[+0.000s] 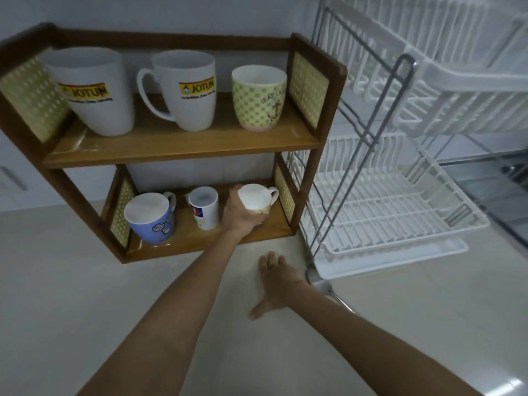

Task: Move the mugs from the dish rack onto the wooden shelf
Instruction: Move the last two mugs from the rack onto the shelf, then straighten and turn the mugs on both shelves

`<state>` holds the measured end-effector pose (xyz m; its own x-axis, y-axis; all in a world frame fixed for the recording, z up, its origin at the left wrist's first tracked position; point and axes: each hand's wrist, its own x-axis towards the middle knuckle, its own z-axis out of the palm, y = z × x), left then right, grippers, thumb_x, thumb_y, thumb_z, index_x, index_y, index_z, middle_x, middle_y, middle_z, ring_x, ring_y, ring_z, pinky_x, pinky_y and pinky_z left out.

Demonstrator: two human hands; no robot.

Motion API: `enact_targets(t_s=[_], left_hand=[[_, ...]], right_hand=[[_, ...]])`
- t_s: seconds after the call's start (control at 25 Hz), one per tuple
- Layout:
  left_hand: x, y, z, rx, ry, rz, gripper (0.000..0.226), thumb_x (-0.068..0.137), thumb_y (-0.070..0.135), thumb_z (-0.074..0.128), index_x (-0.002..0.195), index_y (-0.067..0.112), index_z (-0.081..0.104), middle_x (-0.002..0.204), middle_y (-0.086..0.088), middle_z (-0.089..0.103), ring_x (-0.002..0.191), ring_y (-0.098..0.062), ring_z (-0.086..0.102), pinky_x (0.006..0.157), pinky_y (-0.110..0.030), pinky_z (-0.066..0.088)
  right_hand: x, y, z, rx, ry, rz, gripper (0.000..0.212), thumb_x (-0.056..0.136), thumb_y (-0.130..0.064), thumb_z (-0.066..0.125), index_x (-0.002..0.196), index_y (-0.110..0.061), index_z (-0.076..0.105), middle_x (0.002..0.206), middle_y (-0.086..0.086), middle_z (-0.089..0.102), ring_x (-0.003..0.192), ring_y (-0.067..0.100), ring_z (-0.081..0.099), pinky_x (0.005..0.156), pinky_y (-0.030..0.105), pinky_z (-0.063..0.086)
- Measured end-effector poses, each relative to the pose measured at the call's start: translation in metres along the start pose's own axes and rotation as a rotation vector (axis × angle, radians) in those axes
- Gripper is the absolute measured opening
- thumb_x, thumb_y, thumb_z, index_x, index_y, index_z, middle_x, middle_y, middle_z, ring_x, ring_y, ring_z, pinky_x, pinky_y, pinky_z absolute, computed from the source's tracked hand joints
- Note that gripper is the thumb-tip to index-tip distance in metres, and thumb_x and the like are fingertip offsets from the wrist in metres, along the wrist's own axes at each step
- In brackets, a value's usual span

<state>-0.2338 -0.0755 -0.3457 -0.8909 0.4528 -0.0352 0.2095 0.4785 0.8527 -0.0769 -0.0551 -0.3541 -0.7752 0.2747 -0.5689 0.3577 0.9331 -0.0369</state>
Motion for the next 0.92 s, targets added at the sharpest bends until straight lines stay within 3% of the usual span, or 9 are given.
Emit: enact_targets(t_s=[0.2,0.28,0.36,0.44,0.52,0.6,0.68,0.76,0.92], left_hand=[[-0.043,0.017,-0.036,0.067,-0.155,0.142,0.090,0.071,0.021,0.082,0.143,0.013,0.028,0.143,-0.013,0.040,0.132,-0.027,0.039,0.110,-0.038,0.036],[-0.059,0.035,-0.082,0.130,-0.342,0.264,0.061,0.080,0.021,0.074,0.134,0.019,0.045,0.138,-0.009,0.051,0.126,-0.023,0.049,0.106,-0.042,0.043],[-0.071,0.066,-0.138,0.148,-0.410,0.416,0.031,0.086,0.021,0.068,0.114,0.031,0.062,0.120,0.000,0.066,0.112,-0.012,0.061,0.096,-0.034,0.051],[-0.077,0.107,-0.194,0.028,-0.285,0.549,0.022,0.088,0.019,0.064,0.099,0.038,0.066,0.106,0.012,0.070,0.100,0.001,0.064,0.086,-0.021,0.053],[-0.074,0.145,-0.243,-0.064,-0.034,0.675,0.022,0.087,0.016,0.063,0.102,0.032,0.066,0.103,0.014,0.069,0.097,0.006,0.063,0.085,-0.014,0.051],[-0.059,0.174,-0.284,0.124,0.139,0.686,0.032,0.087,0.017,0.062,0.117,0.029,0.060,0.118,0.011,0.065,0.111,0.004,0.058,0.095,-0.017,0.046],[-0.038,0.190,-0.312,0.573,0.085,0.456,0.053,0.089,0.032,0.062,0.138,0.029,0.043,0.143,0.003,0.048,0.131,-0.012,0.045,0.105,-0.027,0.037],[-0.022,0.194,-0.323,0.946,-0.061,0.149,0.073,0.088,0.050,0.058,0.148,0.026,0.025,0.155,-0.002,0.032,0.138,-0.025,0.035,0.110,-0.038,0.034],[-0.007,0.183,-0.318,1.146,-0.093,0.080,0.066,0.092,0.054,0.047,0.142,0.013,0.036,0.149,-0.010,0.041,0.132,-0.029,0.042,0.106,-0.041,0.037]], right_hand=[[-0.010,0.008,0.001,0.006,0.008,-0.036,0.123,0.071,-0.067,0.067,0.153,-0.008,-0.004,0.162,0.017,-0.002,0.148,0.036,0.003,0.117,0.047,0.024],[-0.018,0.017,-0.021,0.119,-0.006,-0.116,0.096,0.081,-0.055,0.065,0.151,-0.009,0.020,0.158,0.017,0.023,0.142,0.031,0.028,0.111,0.037,0.034],[-0.034,0.019,-0.070,0.307,0.033,-0.234,0.051,0.087,-0.039,0.065,0.127,-0.009,0.057,0.127,0.017,0.063,0.104,0.017,0.065,0.084,0.021,0.051],[-0.056,0.012,-0.136,0.516,0.085,-0.349,0.015,0.091,-0.029,0.063,0.092,-0.016,0.071,0.085,0.010,0.076,0.057,0.005,0.065,0.050,0.014,0.049],[-0.074,-0.001,-0.208,0.583,0.254,-0.471,0.019,0.091,-0.030,0.062,0.077,-0.023,0.071,0.063,0.000,0.073,0.045,0.004,0.061,0.042,0.015,0.045],[-0.081,-0.015,-0.277,0.453,0.589,-0.572,0.015,0.088,-0.034,0.062,0.083,-0.024,0.072,0.068,-0.006,0.074,0.059,0.005,0.066,0.051,0.018,0.048],[-0.080,-0.031,-0.330,0.204,0.752,-0.556,0.032,0.086,-0.038,0.061,0.116,-0.025,0.064,0.112,-0.002,0.071,0.099,0.013,0.064,0.075,0.026,0.048],[-0.067,-0.042,-0.359,-0.018,0.640,-0.478,0.065,0.087,-0.042,0.060,0.145,-0.022,0.037,0.149,0.002,0.042,0.131,0.022,0.043,0.100,0.033,0.039],[-0.038,-0.049,-0.364,-0.109,0.479,-0.444,0.086,0.078,-0.060,0.060,0.148,-0.022,0.027,0.153,0.003,0.036,0.134,0.025,0.040,0.109,0.043,0.037]])
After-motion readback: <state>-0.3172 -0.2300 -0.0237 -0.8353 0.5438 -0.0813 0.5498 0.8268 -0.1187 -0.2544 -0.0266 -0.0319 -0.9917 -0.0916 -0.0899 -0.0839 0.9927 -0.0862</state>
